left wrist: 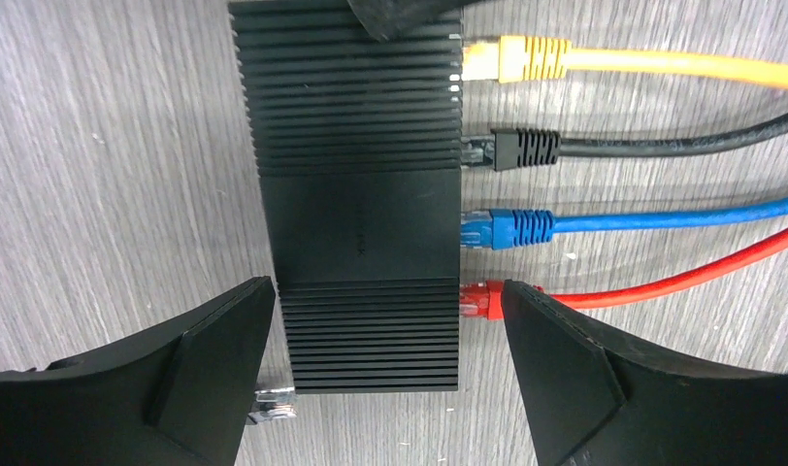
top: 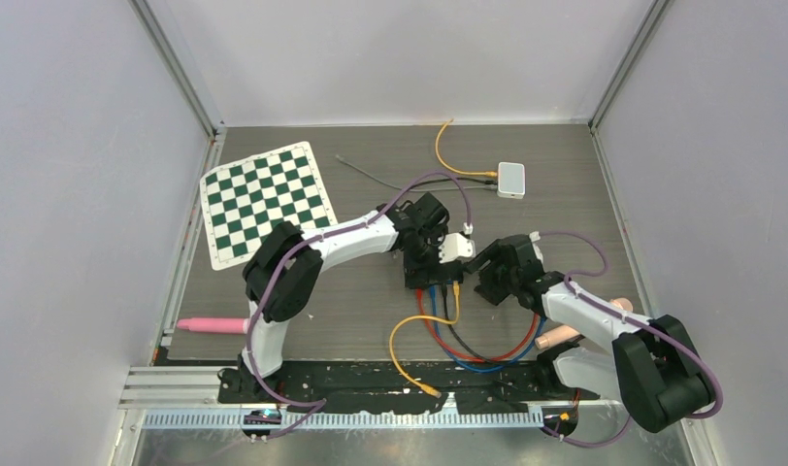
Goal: Pull the plug from the switch port
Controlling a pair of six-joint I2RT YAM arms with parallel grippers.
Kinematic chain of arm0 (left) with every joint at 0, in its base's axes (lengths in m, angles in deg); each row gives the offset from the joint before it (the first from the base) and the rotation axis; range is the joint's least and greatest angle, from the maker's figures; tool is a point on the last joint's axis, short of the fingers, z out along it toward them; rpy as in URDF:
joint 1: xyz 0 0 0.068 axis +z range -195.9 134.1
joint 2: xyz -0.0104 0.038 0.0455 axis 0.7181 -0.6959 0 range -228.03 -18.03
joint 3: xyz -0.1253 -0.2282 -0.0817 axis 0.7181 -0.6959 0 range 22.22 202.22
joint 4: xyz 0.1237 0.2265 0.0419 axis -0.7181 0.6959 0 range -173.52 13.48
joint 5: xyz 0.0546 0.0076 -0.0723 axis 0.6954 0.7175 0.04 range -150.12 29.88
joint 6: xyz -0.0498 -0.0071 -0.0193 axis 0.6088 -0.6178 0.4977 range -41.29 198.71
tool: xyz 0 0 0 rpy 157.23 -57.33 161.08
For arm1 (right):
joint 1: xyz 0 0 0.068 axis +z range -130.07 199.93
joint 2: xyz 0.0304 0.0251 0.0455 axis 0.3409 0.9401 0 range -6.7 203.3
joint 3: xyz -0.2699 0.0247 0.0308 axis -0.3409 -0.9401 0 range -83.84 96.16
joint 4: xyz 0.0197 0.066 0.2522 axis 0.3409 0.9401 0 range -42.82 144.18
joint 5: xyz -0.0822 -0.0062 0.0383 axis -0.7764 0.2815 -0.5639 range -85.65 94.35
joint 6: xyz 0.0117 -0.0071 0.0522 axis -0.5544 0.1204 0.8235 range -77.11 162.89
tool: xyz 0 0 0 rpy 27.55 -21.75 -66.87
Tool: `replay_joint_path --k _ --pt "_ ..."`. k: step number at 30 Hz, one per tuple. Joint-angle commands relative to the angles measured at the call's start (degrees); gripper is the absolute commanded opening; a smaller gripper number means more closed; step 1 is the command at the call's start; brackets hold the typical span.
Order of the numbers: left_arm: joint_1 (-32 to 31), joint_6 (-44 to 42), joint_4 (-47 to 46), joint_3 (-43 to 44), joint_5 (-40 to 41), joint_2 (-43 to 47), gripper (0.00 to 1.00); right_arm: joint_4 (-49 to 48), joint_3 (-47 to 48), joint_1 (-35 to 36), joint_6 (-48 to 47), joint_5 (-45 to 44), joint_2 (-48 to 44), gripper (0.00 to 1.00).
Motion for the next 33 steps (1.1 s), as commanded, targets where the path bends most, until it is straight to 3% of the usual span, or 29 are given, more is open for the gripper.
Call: replay_joint_path --k 1,6,15,20,25,33 --pt "-0.15 -3.31 0.03 -1.02 1.23 2.81 0.92 -2.21 -0.85 -0.15 2.63 0.13 0.58 0.73" --pt "-0.02 -1.94 2.49 2.88 1.16 0.31 0.92 -3.18 -0.77 -0.08 3.21 0.31 0.96 0.74" --pt "0.11 1.54 -0.05 1.58 0.54 3.48 0.91 -2.72 -1.0 -0.15 3.89 -0.75 0.37 0.71" --pt "2.09 8.56 -8.93 -5.97 -0.61 10.55 0.99 -0.23 -0.58 -0.15 2.66 -4.69 -3.39 0.72" --pt "4.25 11.94 -16.5 -12.8 -3.44 16.02 0.99 3.85 0.41 -0.18 2.65 -9.43 -7.15 0.75" --pt "4.48 6.85 -10.01 -9.28 -1.91 12.22 1.0 0.0 -1.82 -0.01 12.75 -8.63 -4.3 0.72"
